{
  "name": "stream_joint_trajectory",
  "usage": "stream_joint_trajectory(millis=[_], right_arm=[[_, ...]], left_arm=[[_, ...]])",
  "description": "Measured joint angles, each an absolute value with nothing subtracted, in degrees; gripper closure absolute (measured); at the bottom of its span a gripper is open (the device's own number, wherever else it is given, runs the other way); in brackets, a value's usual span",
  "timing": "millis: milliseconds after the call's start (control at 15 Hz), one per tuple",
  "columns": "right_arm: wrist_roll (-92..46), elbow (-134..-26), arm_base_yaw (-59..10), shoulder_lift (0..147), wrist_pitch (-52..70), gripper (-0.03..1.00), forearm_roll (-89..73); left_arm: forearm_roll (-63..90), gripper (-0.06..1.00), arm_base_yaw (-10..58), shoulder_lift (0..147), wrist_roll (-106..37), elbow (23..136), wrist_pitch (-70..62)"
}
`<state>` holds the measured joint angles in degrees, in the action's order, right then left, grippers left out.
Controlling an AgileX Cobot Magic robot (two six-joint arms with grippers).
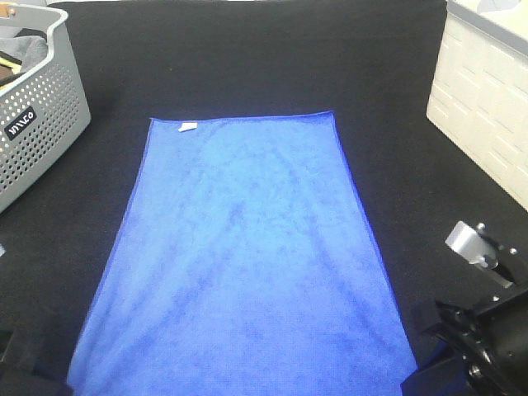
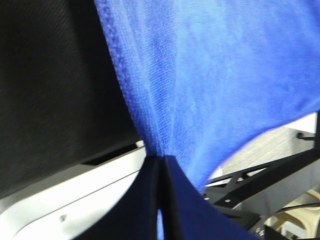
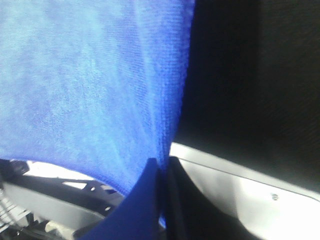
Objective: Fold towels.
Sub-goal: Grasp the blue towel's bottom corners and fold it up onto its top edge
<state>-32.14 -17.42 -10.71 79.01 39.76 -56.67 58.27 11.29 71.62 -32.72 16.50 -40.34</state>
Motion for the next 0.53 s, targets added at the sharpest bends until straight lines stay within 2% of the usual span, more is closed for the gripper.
stream_joint_trajectory(millis=[200, 533], right_arm=[[-30.7, -17.4, -10.9, 74.0, 39.8, 0.97, -56.7], [-30.4, -20.9, -10.9, 75.7, 35.1, 0.97, -55.5]], left_arm=[[54.3, 0.94, 11.3, 70.8, -27.9, 16.5, -39.1], [55.2, 0.94, 11.3, 70.8, -27.8, 18.2, -32.1]])
